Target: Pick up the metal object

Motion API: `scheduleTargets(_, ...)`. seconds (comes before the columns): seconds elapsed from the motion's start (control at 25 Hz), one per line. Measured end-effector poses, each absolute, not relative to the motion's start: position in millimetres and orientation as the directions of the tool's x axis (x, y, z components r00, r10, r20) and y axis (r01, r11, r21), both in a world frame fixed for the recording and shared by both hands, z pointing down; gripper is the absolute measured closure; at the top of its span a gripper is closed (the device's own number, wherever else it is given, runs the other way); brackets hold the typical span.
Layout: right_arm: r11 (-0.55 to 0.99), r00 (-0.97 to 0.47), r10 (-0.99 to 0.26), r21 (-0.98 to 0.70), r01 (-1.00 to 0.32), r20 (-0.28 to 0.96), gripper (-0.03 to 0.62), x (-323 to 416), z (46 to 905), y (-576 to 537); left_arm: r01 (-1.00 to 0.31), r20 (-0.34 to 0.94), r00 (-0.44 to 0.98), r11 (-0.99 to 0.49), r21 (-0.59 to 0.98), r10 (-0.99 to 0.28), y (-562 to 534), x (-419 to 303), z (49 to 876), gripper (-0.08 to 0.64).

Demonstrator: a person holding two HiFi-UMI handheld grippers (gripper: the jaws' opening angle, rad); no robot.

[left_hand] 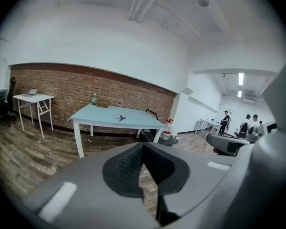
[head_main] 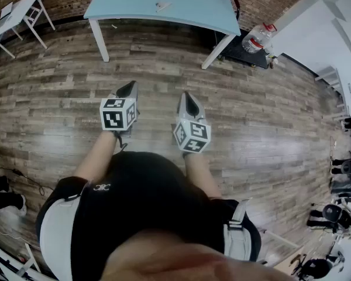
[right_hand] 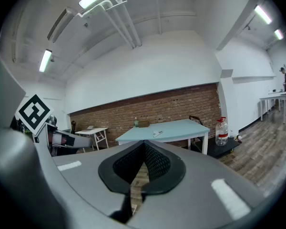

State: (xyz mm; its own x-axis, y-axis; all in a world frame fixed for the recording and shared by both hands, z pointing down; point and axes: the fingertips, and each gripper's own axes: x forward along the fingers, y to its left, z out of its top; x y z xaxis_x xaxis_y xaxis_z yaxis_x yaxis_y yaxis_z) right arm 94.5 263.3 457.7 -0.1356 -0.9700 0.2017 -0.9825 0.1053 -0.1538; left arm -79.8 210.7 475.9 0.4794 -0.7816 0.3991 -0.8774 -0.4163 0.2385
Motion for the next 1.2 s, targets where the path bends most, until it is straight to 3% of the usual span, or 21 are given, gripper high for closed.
scheduleTargets(0.36,0.122,-0.150,-0.966,-0.139,-0.983,0.210,0.580,76,461,248,-0.890,0.403,0.455,-0.421,0.175,-0.794,199,-93,479,0.561)
scheduleTargets(1.2,0.018,-0.048,-0.977,-0.146,-0.989,0.206,0.578,23,469,193,-0.867,0.399,0.498,-0.453,0.208,-0.770,141,-148,489,0.561)
